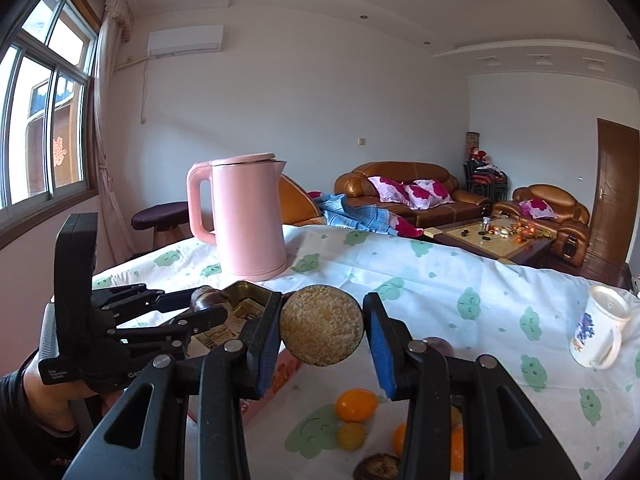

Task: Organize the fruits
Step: 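Lower the chunk into the tin and open the left tool while the right tool releases the tan fruit there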

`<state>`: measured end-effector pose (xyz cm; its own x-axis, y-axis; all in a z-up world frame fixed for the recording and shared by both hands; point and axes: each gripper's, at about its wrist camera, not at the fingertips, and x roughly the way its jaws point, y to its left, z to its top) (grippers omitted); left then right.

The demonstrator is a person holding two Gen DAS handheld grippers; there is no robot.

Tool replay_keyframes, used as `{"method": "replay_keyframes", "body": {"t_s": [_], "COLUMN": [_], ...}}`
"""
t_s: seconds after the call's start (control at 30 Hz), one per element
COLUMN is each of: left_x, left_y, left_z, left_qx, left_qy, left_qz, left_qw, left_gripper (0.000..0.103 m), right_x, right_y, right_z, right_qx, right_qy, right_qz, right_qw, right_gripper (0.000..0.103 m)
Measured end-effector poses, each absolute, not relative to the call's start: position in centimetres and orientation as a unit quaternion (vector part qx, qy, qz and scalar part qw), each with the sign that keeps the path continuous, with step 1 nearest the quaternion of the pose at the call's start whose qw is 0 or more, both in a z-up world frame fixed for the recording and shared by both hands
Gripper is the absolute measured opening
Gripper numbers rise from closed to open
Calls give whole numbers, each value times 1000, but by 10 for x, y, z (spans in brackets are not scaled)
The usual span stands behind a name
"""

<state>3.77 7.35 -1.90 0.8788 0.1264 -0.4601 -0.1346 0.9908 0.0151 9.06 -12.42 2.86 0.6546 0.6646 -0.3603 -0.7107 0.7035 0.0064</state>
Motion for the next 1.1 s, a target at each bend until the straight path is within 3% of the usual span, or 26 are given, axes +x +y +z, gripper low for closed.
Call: {"method": "replay_keyframes", "body": {"t_s": [1.1], "left_x": [41], "left_y": [118], "left_z": [-41], "left_qx": [-33], "left_qy": [293], "left_qz": [97], "left_qw": [950], "left_gripper": [37], "right_x": [124], "right_y": [-8], "right_z": [-36], "right_qx": [-142], "right_qy": [246], "right_qz": [421], "right_qw": [861], "right_gripper": [42]}}
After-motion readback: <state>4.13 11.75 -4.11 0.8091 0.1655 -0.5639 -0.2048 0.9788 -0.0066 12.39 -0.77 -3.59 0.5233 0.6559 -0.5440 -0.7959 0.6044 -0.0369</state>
